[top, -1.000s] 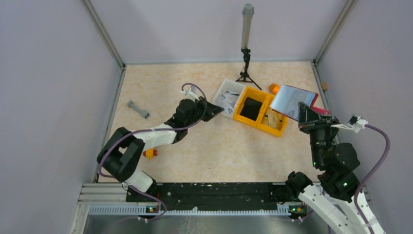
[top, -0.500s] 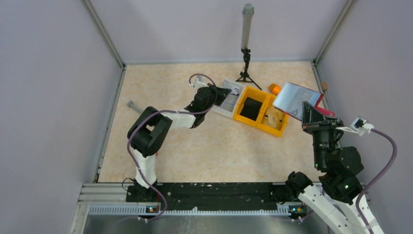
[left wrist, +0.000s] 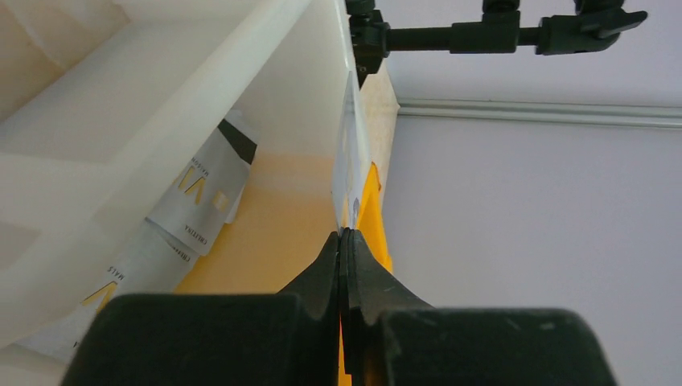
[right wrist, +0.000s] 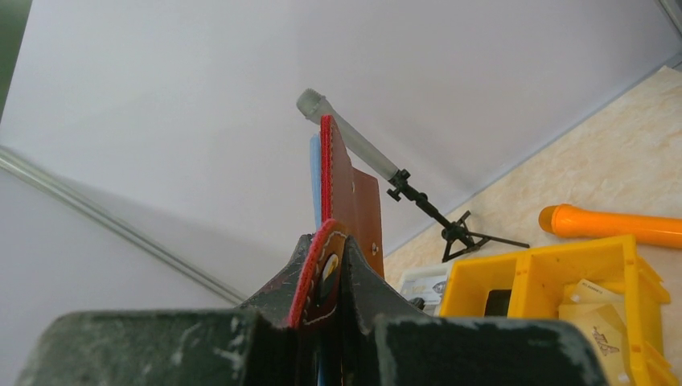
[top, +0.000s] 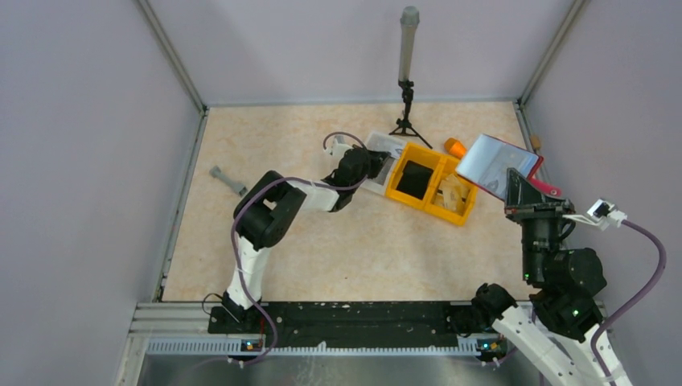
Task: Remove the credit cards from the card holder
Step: Place the credit card in the storage box.
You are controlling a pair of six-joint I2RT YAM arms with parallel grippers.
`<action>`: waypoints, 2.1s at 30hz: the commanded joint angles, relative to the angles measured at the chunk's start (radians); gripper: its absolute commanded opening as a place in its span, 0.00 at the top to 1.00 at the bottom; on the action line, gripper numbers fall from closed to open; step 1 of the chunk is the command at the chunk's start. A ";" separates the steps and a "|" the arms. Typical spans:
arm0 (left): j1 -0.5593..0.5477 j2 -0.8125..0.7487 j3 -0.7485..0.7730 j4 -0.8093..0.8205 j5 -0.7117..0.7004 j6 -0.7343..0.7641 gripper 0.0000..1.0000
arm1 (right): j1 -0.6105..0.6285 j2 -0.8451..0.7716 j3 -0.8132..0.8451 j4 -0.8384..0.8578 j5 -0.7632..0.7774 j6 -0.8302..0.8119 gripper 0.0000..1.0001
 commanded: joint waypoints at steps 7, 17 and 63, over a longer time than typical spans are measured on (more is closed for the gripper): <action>-0.016 0.013 -0.010 -0.010 -0.128 -0.081 1.00 | -0.006 -0.022 0.004 0.020 0.006 0.013 1.00; -0.009 0.025 -0.019 0.015 -0.121 -0.085 0.88 | -0.006 -0.031 0.003 0.020 0.007 0.008 1.00; 0.023 -1.096 -0.842 0.271 0.733 0.403 0.01 | -0.006 0.174 -0.430 0.626 -0.932 0.506 1.00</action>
